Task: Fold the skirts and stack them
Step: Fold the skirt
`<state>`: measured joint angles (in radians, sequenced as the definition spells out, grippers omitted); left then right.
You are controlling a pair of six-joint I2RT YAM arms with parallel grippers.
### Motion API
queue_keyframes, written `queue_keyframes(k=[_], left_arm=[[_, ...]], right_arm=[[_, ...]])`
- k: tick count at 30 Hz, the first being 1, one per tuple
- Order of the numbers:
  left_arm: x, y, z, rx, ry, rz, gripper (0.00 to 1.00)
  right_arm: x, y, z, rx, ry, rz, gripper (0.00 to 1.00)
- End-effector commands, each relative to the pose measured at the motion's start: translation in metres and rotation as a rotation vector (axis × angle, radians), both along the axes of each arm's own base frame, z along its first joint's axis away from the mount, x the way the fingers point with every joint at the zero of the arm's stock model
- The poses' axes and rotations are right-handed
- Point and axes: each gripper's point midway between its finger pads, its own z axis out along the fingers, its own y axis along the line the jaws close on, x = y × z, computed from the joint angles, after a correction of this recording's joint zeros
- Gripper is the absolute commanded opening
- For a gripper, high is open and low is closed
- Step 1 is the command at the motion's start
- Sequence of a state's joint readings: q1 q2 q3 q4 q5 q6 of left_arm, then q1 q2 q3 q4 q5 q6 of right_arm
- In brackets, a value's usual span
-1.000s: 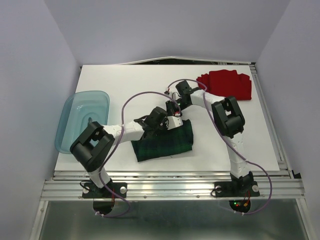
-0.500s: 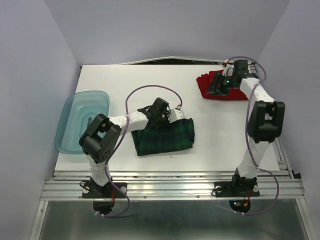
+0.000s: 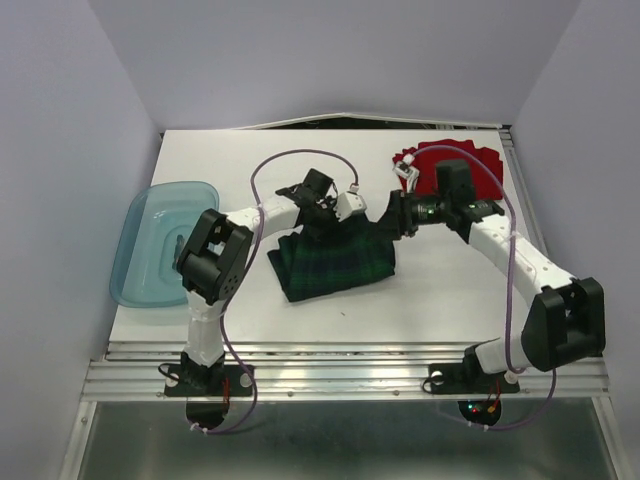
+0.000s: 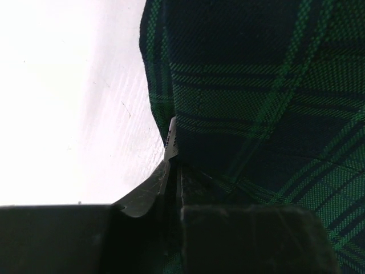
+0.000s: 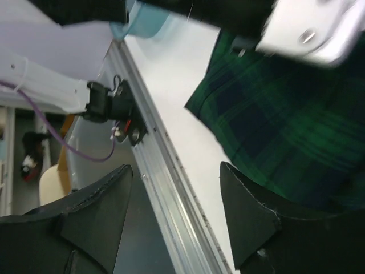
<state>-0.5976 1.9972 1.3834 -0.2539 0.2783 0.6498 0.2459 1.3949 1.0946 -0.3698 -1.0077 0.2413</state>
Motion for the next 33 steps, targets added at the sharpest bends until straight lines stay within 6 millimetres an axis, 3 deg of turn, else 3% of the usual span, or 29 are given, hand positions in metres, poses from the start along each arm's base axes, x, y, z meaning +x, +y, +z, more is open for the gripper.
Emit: queue_keyframes(k=[1, 6, 11, 12, 17, 20, 22, 23, 24, 25, 26, 28, 29, 30, 32, 33], left_arm=[[-0.051, 0.037, -0.066, 0.138, 0.301, 0.033, 0.17], [-0.052, 0.033, -0.07, 0.114, 0.357, 0.043, 0.22], [-0.049, 0.031, -0.071, 0.09, 0.383, 0.048, 0.25], [-0.049, 0.033, -0.072, 0.089, 0.388, 0.05, 0.25], [-0.041, 0.039, -0.064, 0.06, 0.385, 0.086, 0.27], [-0.027, 0.041, -0.038, -0.013, 0.355, 0.133, 0.34], [-0.012, 0.044, -0.001, -0.1, 0.305, 0.183, 0.4], [-0.006, 0.044, 0.03, -0.154, 0.252, 0.19, 0.42], [-0.005, 0.044, 0.045, -0.197, 0.242, 0.191, 0.45], [-0.003, 0.048, 0.061, -0.227, 0.218, 0.205, 0.56], [-0.004, 0.055, 0.087, -0.273, 0.184, 0.228, 0.56], [-0.015, 0.057, 0.109, -0.34, 0.179, 0.217, 0.59], [-0.032, 0.058, 0.119, -0.379, 0.195, 0.209, 0.58], [-0.041, 0.056, 0.122, -0.404, 0.21, 0.199, 0.58], [-0.073, 0.056, 0.11, -0.44, 0.296, 0.188, 0.57], [-0.087, 0.048, 0.123, -0.514, 0.329, 0.158, 0.57]], right_arm=[[-0.022, 0.026, -0.016, 0.043, 0.036, 0.117, 0.68], [-0.024, 0.053, -0.059, 0.0, 0.095, 0.167, 0.68], [-0.011, 0.054, -0.127, -0.079, 0.194, 0.136, 0.62], [-0.008, 0.054, -0.149, -0.107, 0.239, 0.118, 0.62], [-0.006, 0.053, -0.193, -0.16, 0.364, 0.086, 0.59], [-0.012, 0.051, -0.209, -0.171, 0.432, 0.074, 0.59], [-0.015, 0.05, -0.213, -0.171, 0.461, 0.062, 0.59], [-0.015, 0.052, -0.214, -0.163, 0.482, 0.059, 0.59], [-0.015, 0.052, -0.213, -0.157, 0.484, 0.059, 0.59], [-0.014, 0.053, -0.213, -0.151, 0.485, 0.058, 0.58], [-0.012, 0.055, -0.211, -0.143, 0.492, 0.058, 0.58], [-0.011, 0.056, -0.21, -0.138, 0.501, 0.054, 0.58], [-0.012, 0.056, -0.208, -0.134, 0.517, 0.047, 0.58], [-0.008, 0.059, -0.204, -0.117, 0.485, 0.046, 0.59], [-0.007, 0.059, -0.201, -0.109, 0.478, 0.04, 0.59], [-0.006, 0.059, -0.198, -0.108, 0.474, 0.029, 0.59]])
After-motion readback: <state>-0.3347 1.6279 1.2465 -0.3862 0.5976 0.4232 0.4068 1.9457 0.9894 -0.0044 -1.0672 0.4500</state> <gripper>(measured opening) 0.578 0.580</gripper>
